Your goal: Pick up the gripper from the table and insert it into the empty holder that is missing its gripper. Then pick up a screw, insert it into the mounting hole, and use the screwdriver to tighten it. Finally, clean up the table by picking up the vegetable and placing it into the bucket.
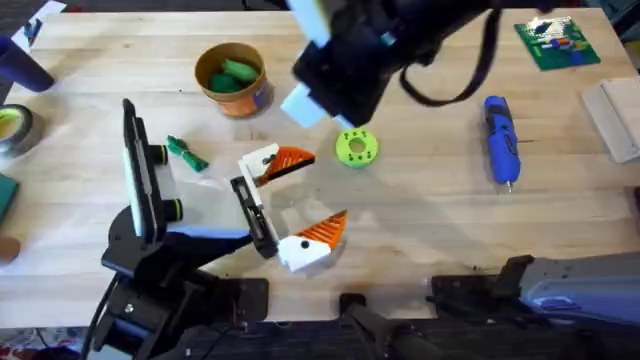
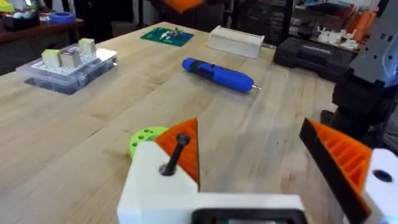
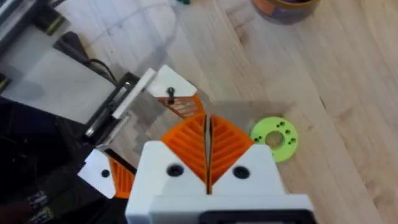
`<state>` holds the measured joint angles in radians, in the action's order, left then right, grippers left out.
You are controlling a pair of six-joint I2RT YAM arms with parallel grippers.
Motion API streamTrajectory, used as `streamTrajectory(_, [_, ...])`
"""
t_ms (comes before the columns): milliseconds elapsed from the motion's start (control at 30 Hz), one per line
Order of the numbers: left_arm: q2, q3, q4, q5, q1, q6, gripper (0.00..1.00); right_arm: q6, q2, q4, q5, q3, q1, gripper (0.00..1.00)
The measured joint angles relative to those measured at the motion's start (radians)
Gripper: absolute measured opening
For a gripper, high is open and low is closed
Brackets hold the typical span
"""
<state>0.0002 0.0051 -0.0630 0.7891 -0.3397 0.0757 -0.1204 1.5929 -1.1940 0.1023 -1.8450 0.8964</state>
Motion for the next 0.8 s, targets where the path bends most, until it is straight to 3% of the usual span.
streamTrajectory(200, [0.0, 0.0, 0.0, 0.0, 0.0, 0.0, 0.992, 0.0, -0.011, -0.047, 0.0, 0.0, -0.074, 0.006])
streamTrajectory(367, [0.0, 0.0, 0.0, 0.0, 0.0, 0.0, 0.992, -0.014, -0.011, -0.056, 0.031, 0.0, -0.083, 0.013])
streamTrajectory(400, [0.0, 0.0, 0.0, 0.0, 0.0, 0.0, 0.992, -0.022, -0.011, -0.056, 0.049, 0.0, -0.083, 0.061])
streamTrajectory(467, [0.0, 0.0, 0.0, 0.0, 0.0, 0.0, 0.992, -0.031, -0.011, -0.056, 0.077, 0.0, -0.083, 0.256])
streamTrajectory(600, [0.0, 0.0, 0.0, 0.0, 0.0, 0.0, 0.992, -0.046, -0.011, -0.056, 0.106, 0.0, -0.083, 0.861])
streamTrajectory(633, [0.0, 0.0, 0.0, 0.0, 0.0, 0.0, 0.992, -0.05, -0.011, -0.056, 0.109, 0.0, -0.083, 0.961])
streamTrajectory(800, [0.0, 0.0, 0.0, 0.0, 0.0, 0.0, 0.992, -0.053, -0.011, -0.056, 0.126, 0.003, -0.083, 0.995])
